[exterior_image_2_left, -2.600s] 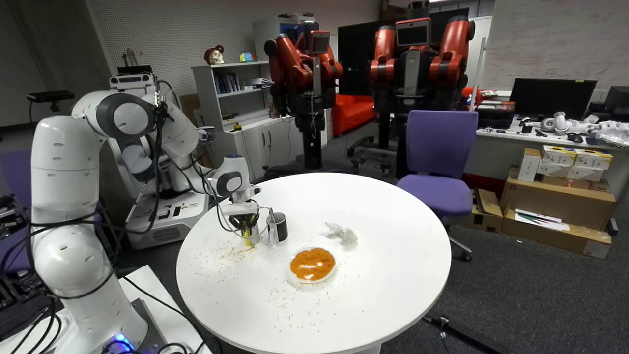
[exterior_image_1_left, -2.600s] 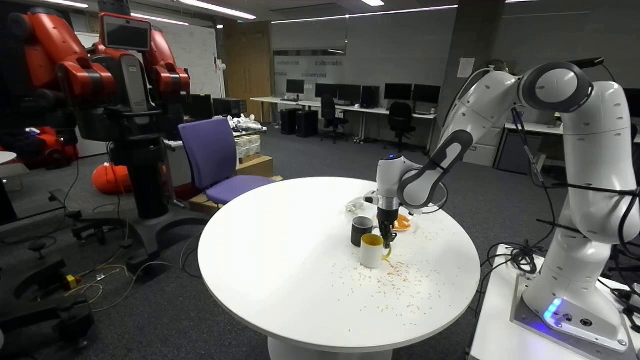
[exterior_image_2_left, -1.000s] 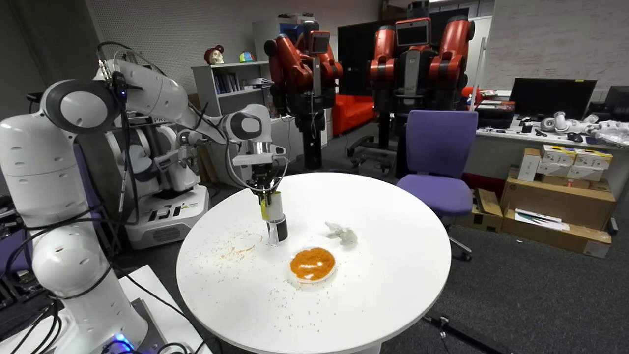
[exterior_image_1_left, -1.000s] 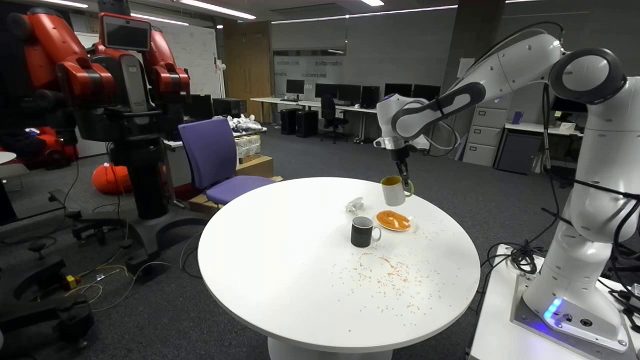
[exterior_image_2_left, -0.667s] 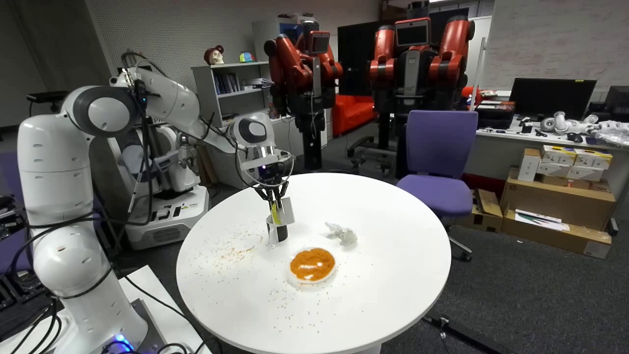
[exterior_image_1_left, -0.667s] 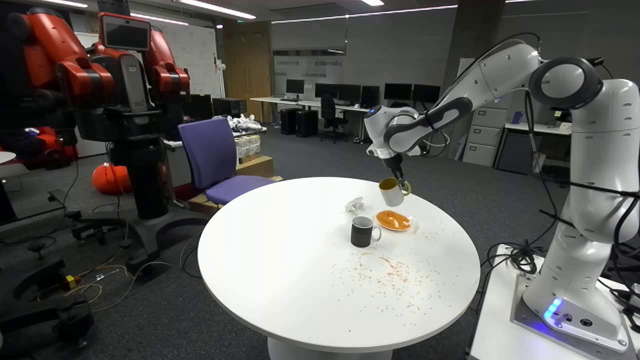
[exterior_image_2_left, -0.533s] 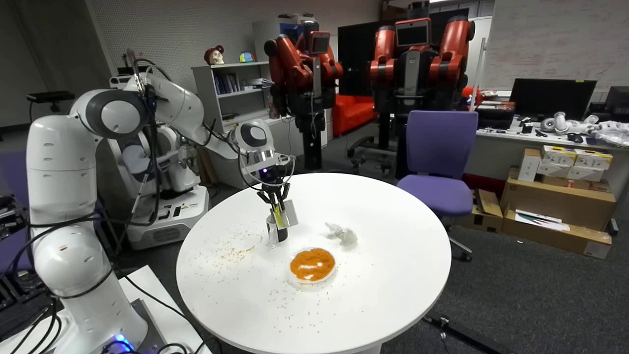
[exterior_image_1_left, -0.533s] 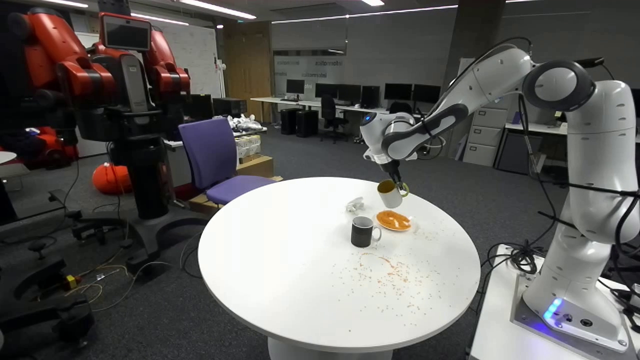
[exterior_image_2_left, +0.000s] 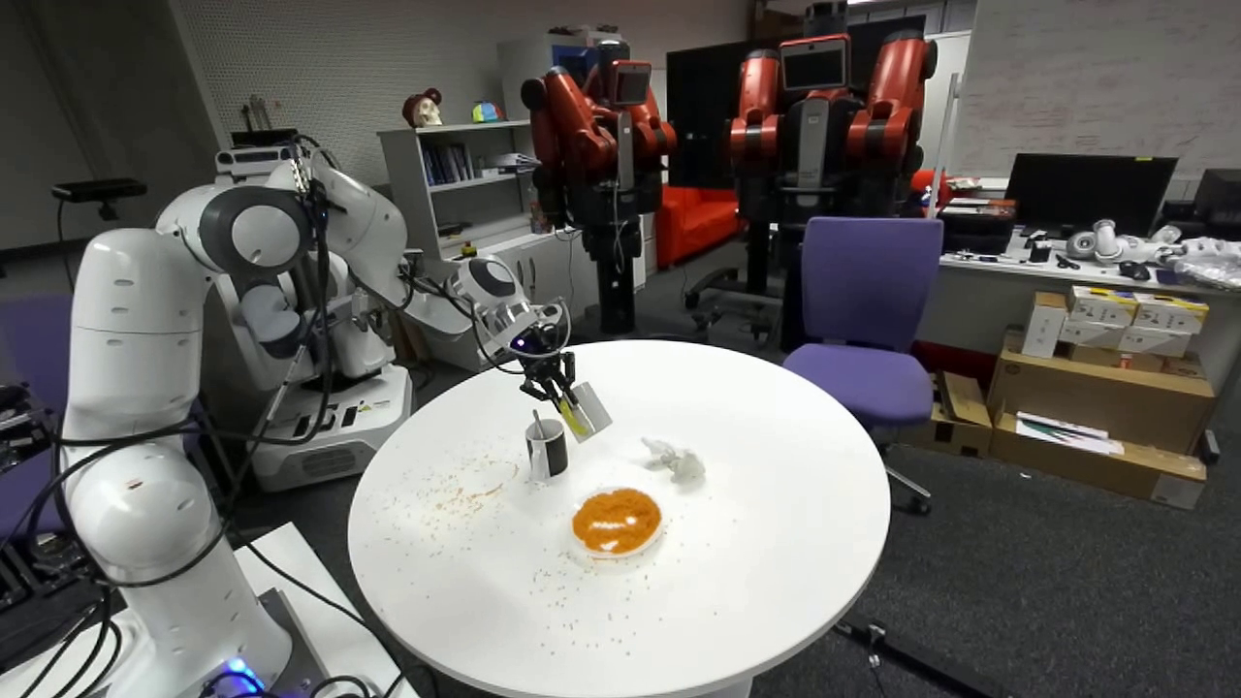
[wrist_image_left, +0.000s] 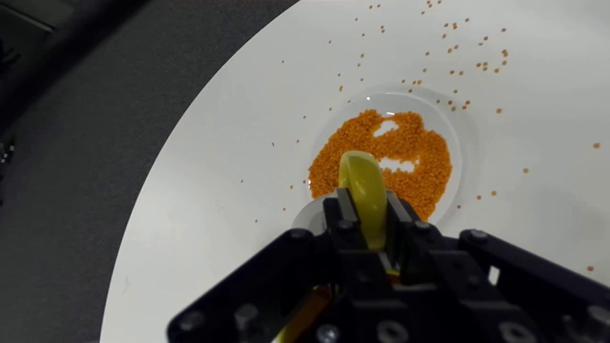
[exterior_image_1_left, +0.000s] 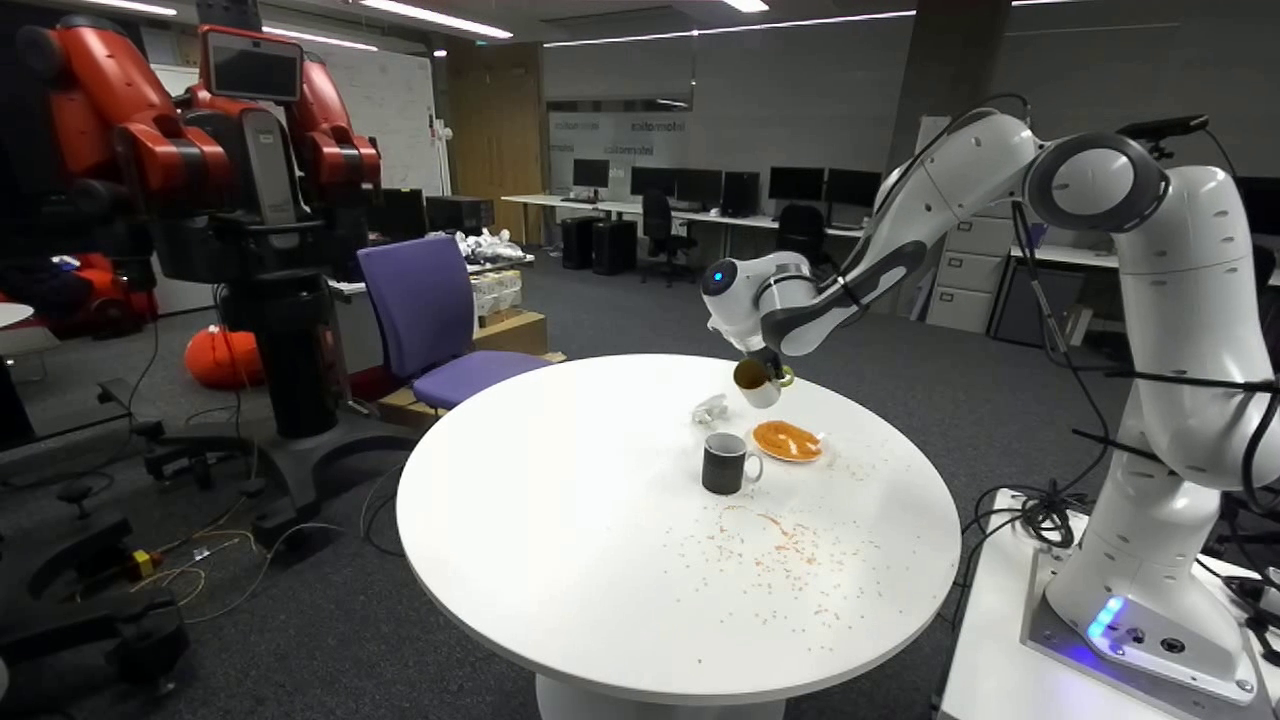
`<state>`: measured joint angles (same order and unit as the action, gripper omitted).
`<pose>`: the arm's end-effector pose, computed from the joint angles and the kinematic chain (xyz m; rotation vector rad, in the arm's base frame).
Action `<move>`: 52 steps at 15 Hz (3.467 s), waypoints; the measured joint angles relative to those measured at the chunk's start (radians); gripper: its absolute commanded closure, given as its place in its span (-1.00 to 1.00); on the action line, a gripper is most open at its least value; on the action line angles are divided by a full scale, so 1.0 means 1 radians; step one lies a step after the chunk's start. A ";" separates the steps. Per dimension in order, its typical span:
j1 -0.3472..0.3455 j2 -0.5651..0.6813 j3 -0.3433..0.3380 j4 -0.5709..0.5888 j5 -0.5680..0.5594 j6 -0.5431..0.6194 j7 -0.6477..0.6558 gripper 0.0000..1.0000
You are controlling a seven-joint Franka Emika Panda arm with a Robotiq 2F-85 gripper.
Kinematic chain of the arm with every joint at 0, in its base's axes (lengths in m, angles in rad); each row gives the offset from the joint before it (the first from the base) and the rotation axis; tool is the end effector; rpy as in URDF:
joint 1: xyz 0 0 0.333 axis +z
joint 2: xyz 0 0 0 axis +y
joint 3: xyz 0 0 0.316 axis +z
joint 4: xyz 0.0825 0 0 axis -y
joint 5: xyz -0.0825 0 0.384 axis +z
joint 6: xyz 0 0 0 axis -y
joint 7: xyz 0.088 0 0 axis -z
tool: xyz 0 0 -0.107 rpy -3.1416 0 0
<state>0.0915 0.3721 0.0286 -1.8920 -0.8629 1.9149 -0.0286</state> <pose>0.6039 0.0176 0.3034 2.2598 0.7027 -0.3612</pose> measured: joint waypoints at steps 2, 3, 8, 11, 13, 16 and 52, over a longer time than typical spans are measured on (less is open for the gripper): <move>-0.001 0.006 0.000 -0.007 -0.006 0.046 0.050 0.91; -0.004 0.007 0.000 -0.014 -0.003 0.081 0.075 0.91; -0.029 0.008 -0.006 -0.070 0.019 0.329 0.141 0.91; -0.035 0.005 -0.025 -0.084 0.011 0.426 0.141 0.91; -0.043 0.001 -0.033 -0.090 0.014 0.460 0.125 0.64; -0.048 -0.001 -0.034 -0.098 0.015 0.468 0.115 0.91; 0.133 0.094 0.080 0.021 -0.169 -0.242 -0.036 0.91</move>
<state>0.2243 0.4662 0.1083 -1.8713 -1.0316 1.6726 -0.0648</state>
